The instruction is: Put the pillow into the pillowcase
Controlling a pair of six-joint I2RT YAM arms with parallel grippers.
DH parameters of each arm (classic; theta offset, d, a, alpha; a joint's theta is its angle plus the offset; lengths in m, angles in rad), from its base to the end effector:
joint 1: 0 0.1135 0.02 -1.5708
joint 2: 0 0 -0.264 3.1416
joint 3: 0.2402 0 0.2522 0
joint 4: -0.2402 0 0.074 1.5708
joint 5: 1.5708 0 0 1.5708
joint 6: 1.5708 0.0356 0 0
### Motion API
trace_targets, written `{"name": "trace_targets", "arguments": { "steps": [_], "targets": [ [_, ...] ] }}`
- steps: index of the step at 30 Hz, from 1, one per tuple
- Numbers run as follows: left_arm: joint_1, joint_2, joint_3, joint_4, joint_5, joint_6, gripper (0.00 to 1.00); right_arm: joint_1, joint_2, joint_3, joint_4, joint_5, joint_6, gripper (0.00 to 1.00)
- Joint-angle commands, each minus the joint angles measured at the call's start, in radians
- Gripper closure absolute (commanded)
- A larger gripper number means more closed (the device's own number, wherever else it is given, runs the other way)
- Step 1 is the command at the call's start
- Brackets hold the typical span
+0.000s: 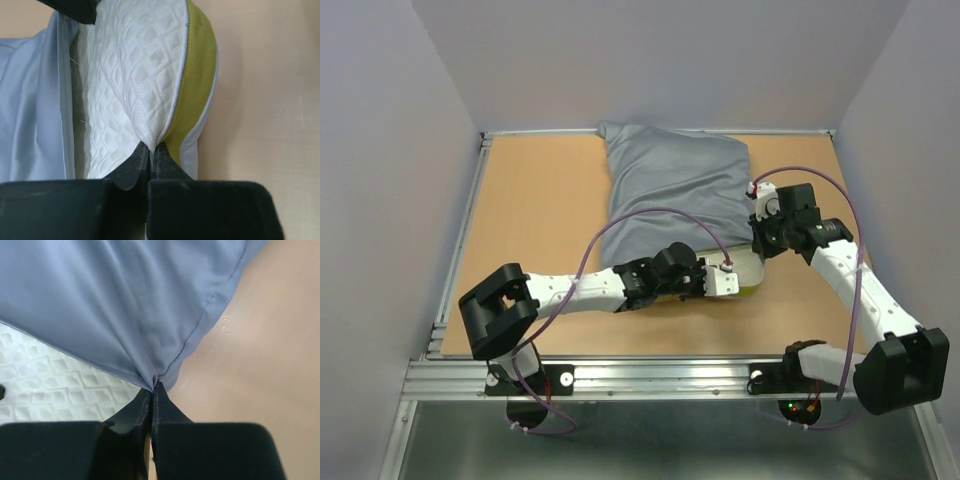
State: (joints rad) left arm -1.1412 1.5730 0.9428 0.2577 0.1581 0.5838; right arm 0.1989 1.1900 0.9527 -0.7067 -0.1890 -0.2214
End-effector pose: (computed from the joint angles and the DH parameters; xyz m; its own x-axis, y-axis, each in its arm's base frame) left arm 0.1430 -0.3255 0.2419 0.4021 0.4293 -0.8087 0.8836 0.0496 0.4656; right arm 0.2320 0.0536 0.2711 -0.7082 -0.3628 -0.6057 -0.4691 0.8829 0.0196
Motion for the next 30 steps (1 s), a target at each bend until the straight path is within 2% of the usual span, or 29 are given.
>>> {"name": "trace_targets", "arguments": {
  "steps": [1,6,8,12,18,21,22,24,25,28,30],
  "targets": [
    [0.02,0.03,0.057,0.038,-0.083,-0.054,1.0,0.004,-0.072,0.099,-0.032,0.03,-0.015,0.99],
    [0.107,0.05,0.063,0.187,-0.375,-0.186,1.0,0.005,-0.135,0.123,-0.176,-0.042,-0.044,1.0],
    [0.152,0.053,0.1,0.236,-0.463,-0.301,1.0,0.005,-0.139,0.126,-0.227,-0.102,-0.058,0.99],
    [0.234,0.125,0.237,0.224,-0.561,-0.413,1.0,0.005,-0.148,0.158,-0.33,-0.196,-0.114,1.0],
    [0.206,0.278,0.37,0.198,-0.615,-0.46,1.0,0.004,-0.116,0.279,-0.321,-0.254,-0.07,1.0],
    [0.189,0.317,0.373,0.175,-0.577,-0.454,1.0,0.004,-0.109,0.305,-0.295,-0.189,-0.05,0.99],
    [0.187,0.32,0.373,0.154,-0.554,-0.455,0.96,0.002,-0.112,0.311,-0.287,-0.158,-0.047,0.99],
    [0.196,0.297,0.343,0.089,-0.41,-0.428,0.87,0.0,-0.118,0.33,-0.255,-0.147,-0.01,0.99],
    [0.196,0.271,0.32,0.021,-0.316,-0.37,0.85,0.0,-0.118,0.337,-0.243,-0.153,0.028,0.99],
    [0.198,0.185,0.254,-0.121,-0.235,-0.273,0.71,0.0,-0.095,0.363,-0.202,-0.205,0.079,1.0],
    [0.202,0.118,0.199,-0.175,-0.131,-0.225,0.61,0.0,-0.081,0.356,-0.175,-0.23,0.099,1.0]
  ]
}}
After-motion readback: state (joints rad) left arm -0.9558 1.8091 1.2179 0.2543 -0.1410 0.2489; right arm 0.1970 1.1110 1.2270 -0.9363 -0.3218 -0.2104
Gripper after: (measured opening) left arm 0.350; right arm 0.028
